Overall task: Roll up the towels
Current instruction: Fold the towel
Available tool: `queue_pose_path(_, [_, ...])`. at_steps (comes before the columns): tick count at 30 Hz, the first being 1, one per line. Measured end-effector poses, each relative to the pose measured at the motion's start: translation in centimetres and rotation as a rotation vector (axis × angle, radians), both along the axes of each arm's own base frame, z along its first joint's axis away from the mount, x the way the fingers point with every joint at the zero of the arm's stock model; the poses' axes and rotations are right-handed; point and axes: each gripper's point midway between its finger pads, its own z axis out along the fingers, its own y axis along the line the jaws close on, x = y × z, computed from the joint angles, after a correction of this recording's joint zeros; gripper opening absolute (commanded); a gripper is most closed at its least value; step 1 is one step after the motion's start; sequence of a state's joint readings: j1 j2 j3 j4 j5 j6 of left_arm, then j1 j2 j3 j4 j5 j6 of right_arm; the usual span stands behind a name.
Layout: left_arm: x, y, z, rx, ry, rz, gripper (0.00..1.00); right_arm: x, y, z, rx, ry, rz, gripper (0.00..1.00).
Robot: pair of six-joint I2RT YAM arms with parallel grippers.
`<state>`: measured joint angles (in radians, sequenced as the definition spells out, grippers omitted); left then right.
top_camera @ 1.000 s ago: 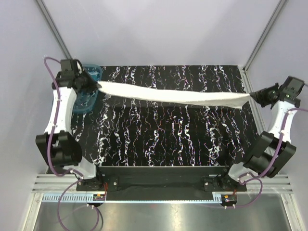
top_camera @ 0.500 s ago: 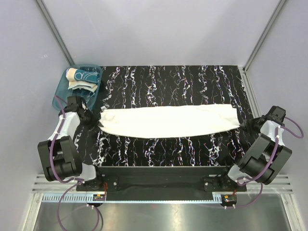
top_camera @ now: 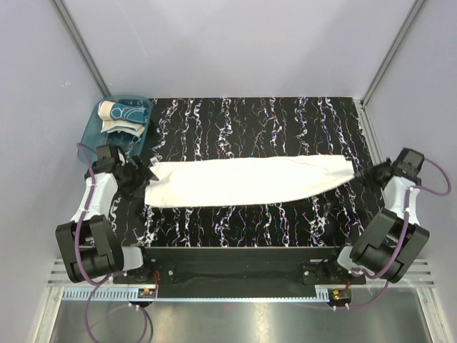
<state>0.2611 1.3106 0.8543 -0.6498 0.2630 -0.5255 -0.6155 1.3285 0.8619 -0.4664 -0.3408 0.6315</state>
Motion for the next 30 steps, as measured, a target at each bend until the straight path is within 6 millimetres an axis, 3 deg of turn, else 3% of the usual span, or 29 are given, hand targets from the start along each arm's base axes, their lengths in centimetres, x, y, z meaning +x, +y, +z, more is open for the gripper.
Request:
queue_pose_path(2, [0.0, -0.2, 0.7, 0.002, -0.035, -0.01, 0.89, 2.1, 2.0, 2.6, -0.045, -0.067, 0.102, 0.0])
queue_pose_path(6, [-0.1, -0.6, 1.6, 0.006, -0.104, -0.035, 0.95, 6.1, 7.8, 8.1, -0.115, -0.213, 0.323, 0.0])
queue_pose_path(9, [-0.5, -1.3, 1.7, 0.003, -0.12, -0.057, 0.98, 7.8, 14.5, 12.1, -0.141, -0.314, 0.502, 0.0])
queue_pose_path(14, [-0.5, -1.8, 1.7, 0.003, -0.124, -0.08, 0.99, 8.0, 25.9, 16.1, -0.114, -0.428, 0.76, 0.0])
queue_pose_path(17, [-0.5, -1.7, 2.1, 0.013, -0.141, -0.077, 0.99, 7.3, 32.3, 16.8, -0.081, -0.463, 0.884, 0.0])
queue_pose_path(23, [-0.5, -1.3, 3.6, 0.052, -0.199, -0.064, 0.99, 6.2, 43.5, 15.8, -0.034, -0.475, 1.065, 0.0])
queue_pose_path(27, [-0.7, -1.3, 4.4, 0.06, -0.223, -0.064, 0.99, 5.6, 49.1, 14.6, -0.008, -0.469, 1.131, 0.0])
queue_pose_path(30, [-1.2, -1.5, 4.3, 0.056, -0.211, -0.074, 0.99, 5.6, 52.2, 13.6, -0.009, -0.467, 1.153, 0.0])
